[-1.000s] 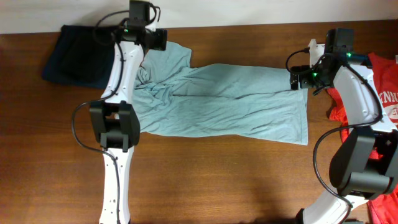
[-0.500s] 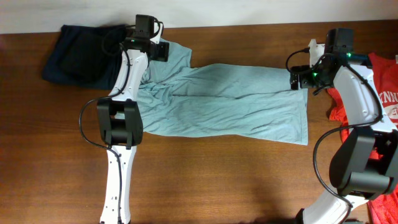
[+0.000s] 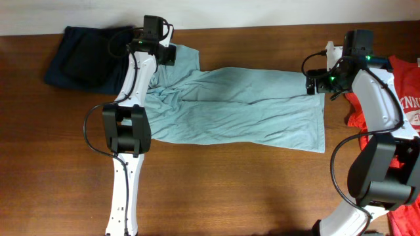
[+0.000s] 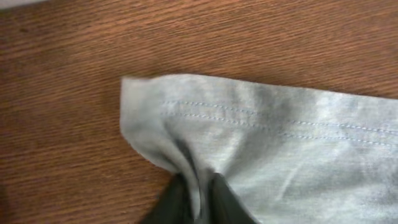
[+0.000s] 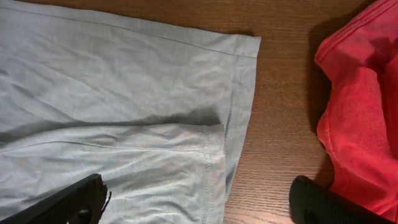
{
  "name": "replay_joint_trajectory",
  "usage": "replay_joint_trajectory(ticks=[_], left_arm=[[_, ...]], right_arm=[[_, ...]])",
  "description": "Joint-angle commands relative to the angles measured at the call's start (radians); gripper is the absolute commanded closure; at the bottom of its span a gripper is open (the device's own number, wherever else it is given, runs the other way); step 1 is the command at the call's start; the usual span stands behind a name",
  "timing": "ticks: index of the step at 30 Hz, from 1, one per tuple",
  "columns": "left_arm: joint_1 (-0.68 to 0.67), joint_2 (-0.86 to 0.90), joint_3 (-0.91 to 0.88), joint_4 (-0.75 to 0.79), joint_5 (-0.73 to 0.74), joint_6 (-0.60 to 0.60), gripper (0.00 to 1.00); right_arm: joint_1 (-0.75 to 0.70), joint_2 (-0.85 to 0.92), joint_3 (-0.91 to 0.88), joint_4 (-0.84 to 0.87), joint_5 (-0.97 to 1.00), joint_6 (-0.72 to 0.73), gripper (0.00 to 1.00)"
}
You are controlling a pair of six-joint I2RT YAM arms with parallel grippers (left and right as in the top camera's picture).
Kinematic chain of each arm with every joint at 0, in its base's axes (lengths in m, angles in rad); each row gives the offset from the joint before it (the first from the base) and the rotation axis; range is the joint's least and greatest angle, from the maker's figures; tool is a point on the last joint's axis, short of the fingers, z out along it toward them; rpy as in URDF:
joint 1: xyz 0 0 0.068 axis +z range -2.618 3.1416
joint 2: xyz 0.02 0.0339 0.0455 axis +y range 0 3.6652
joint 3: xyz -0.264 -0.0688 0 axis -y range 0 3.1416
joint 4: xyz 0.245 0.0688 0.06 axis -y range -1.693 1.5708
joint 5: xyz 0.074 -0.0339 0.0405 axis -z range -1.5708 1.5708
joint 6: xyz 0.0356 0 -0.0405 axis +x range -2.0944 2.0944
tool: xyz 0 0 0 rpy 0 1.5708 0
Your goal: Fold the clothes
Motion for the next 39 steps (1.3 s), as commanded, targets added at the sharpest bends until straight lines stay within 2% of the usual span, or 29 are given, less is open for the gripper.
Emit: replay_joint_trajectory(ticks=[1, 4, 23, 39], left_arm=[[0.011, 0.042, 0.011, -0.020, -0.021, 0.012, 0.93], [0.012, 0.042, 0.040, -0.021, -0.021, 0.012, 0.96], [0.012, 0.042, 0.076, -0.017, -0.017, 0.011, 0.95], [0.012, 0.042, 0.076, -0.022, -0.017, 0.011, 0.94]], right_arm=[[-0.003, -0.007, 0.008, -0.001, 0.009, 0.005, 0.01], [-0.003, -0.007, 0.008, 0.000, 0.009, 0.005, 0.01], [-0.001, -0.007, 0.008, 0.004, -0.011, 0.005, 0.01], [-0.002, 0.075, 0.008, 0.248, -0.074, 0.016, 0.01]])
